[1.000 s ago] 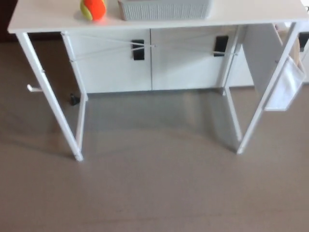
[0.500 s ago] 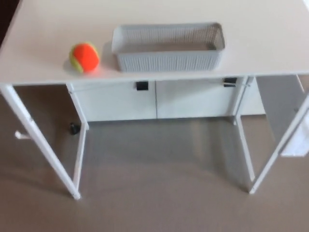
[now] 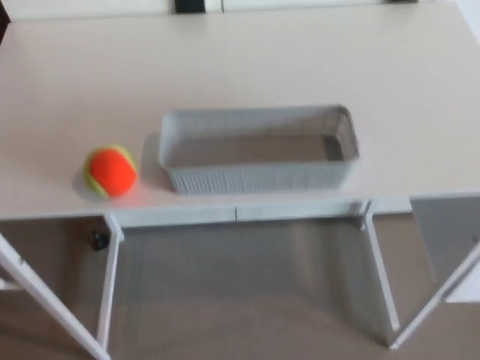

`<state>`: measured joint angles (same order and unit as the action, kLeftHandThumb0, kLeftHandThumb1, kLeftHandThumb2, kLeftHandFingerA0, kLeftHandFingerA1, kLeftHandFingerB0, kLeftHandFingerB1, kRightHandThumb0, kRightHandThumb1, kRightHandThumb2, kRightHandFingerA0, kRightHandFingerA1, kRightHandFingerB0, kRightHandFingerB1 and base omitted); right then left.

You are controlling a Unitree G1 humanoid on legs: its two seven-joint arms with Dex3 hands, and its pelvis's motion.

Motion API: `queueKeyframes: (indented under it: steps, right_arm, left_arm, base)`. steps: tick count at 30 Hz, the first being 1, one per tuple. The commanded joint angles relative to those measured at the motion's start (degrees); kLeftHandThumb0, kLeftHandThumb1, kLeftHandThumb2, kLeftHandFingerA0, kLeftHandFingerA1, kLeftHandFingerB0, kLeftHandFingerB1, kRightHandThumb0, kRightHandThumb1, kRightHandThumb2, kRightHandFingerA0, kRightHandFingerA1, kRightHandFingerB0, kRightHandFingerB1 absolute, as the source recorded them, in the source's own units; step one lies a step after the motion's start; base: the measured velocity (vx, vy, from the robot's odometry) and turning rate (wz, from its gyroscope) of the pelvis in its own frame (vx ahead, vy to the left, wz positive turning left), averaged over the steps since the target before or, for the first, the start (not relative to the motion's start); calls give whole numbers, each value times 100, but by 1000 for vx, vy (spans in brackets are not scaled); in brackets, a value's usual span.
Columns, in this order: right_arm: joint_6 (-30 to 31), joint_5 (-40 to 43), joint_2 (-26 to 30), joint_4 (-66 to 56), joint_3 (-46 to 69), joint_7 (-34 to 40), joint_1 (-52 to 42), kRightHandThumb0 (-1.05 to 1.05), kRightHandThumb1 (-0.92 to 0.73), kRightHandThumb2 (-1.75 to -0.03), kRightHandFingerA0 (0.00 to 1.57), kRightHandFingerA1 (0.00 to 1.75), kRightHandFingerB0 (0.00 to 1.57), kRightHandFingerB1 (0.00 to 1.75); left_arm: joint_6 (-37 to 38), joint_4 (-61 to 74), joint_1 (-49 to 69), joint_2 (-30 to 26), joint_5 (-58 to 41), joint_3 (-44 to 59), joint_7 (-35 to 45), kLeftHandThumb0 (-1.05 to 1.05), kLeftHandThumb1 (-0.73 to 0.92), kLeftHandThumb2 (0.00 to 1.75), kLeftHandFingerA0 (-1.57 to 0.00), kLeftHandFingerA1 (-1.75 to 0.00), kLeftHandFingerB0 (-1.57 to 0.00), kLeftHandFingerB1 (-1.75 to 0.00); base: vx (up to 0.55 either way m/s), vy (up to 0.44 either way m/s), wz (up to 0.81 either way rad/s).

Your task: The robot walk towards a table in front and uses its left hand to pickup a tennis ball on the left side and put it in a container on the right hand side

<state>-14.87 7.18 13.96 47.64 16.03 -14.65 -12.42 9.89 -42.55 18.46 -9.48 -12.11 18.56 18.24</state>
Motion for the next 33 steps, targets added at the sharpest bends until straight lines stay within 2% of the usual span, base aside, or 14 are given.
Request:
queueKeyframes:
  steps: [1,7,9,10,11,16,18,19,20,21,25,27,28,33]
  right_arm:
    - [-90,25,54,-51,10,-4,-129,-16,-50,-54,60,45,42,38]
    - [-8,85,-3,-93,44,36,-144,-15,-50,-54,60,44,43,38]
    - [-52,81,-2,-107,41,23,-162,-15,-50,-54,61,45,43,38]
    - [-46,78,-7,-115,40,31,-166,-16,-49,-54,62,45,43,38]
    - [-11,71,-10,-152,35,39,-182,-16,-50,-54,62,44,42,38]
    - [32,90,-8,-171,49,9,-194,-17,-50,-54,61,45,42,38]
    - [26,92,0,-144,51,-6,-185,-17,-50,-54,61,45,42,38]
    - [21,91,4,-96,55,-2,-152,-16,-50,-54,62,45,43,38]
    - [19,90,6,-76,56,0,-138,-16,-50,-54,62,45,43,38]
    - [2,97,-5,-117,59,-5,-161,-15,-50,-54,61,45,43,38]
    - [-44,72,-14,-110,53,38,-168,-15,-50,-54,59,45,42,38]
    - [-27,51,-4,-120,41,48,-169,-22,-48,-59,54,46,40,40]
    - [-24,44,0,-108,38,48,-160,-16,-51,-55,59,44,42,38]
    - [-19,84,-20,-104,65,29,-143,-13,-51,-55,58,45,42,39]
  left_arm:
    - [65,-97,58,-80,-17,21,7,-23,58,57,-44,-35,-36,-32]
    - [93,-272,-33,-138,-18,10,84,-22,58,58,-44,-34,-36,-33]
    - [80,-250,-35,-106,-16,19,-11,-30,51,65,-42,-39,-37,-39]
    - [101,-275,-42,-135,16,-4,7,-23,58,58,-45,-35,-37,-33]
    - [97,-230,-14,-146,17,-19,41,-25,59,59,-44,-35,-35,-33]
    - [31,-196,8,-178,3,-46,109,-24,58,58,-43,-34,-36,-32]
    - [65,-265,-16,-187,-4,-38,129,-31,53,65,-39,-39,-36,-38]
    - [23,-232,-22,-173,-46,-17,147,-23,58,57,-46,-35,-38,-33]
    - [4,-216,-24,-167,-63,-8,156,-23,58,57,-46,-35,-38,-33]
    - [77,-227,-9,-186,-1,-44,148,-31,52,65,-41,-40,-36,-39]
    - [94,-215,-5,-198,25,-61,127,-31,52,65,-42,-40,-37,-39]
    - [62,-197,-6,-194,-10,-51,154,-30,52,65,-42,-39,-37,-39]
    - [78,-170,13,-201,7,-73,162,-31,52,65,-41,-40,-37,-39]
    - [107,-171,4,-240,68,-150,111,-31,52,66,-42,-40,-36,-39]
  base:
    - [221,142,3]
    - [155,-21,8]
    - [79,-150,16]
    - [116,-215,17]
    - [96,-273,20]
    - [75,-246,-1]
    - [107,-65,3]
    - [115,-23,-3]
    - [115,16,-1]
    - [107,40,-3]
    - [93,114,-8]
    - [97,221,-18]
    - [86,319,-23]
    - [68,140,6]
